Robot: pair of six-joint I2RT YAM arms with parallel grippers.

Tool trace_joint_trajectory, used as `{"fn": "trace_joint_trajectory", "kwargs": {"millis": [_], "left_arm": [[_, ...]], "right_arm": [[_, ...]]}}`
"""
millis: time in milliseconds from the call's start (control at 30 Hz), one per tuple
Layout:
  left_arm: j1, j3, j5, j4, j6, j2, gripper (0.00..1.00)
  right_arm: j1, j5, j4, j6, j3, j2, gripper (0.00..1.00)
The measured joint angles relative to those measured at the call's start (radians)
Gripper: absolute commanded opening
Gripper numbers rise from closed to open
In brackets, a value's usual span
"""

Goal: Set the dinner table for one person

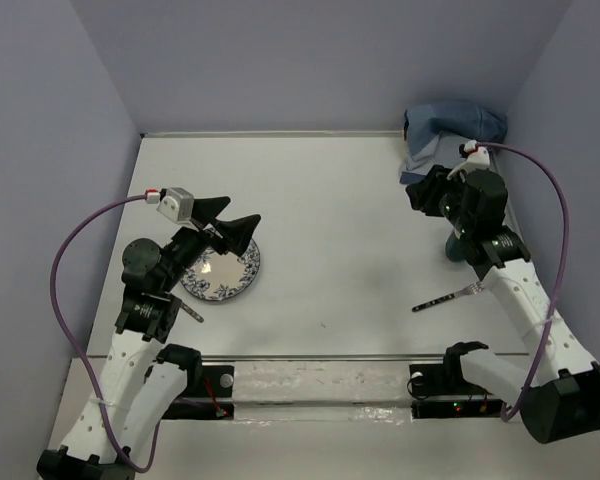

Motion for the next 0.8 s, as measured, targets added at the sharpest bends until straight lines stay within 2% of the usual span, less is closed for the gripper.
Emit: {"fn": "trace_joint_trajectory", "kwargs": {"millis": [233, 433, 667, 800], "left_arm": [[0.000, -0.002, 0.002, 0.007, -0.008, 0.000, 0.99], [0.000, -0.002, -0.006, 0.008, -0.034, 0.000, 0.99], [0.000, -0.002, -0.051, 0.002, -0.049, -0.006, 0.99], [-0.002, -0.002, -0.068, -0.006, -0.049, -0.006, 0.92]], "right_arm": [[0.011, 0.097, -0.027, -0.035, 0.070, 0.143, 0.46], [0.021, 0.203, -0.047, -0.102, 0.206, 0.383, 0.43], [0.026, 0.315, -0.089, -0.195, 0.426, 0.682, 0.49], [0.023, 0.383, -0.112, -0.246, 0.580, 0.845, 0.54]]}}
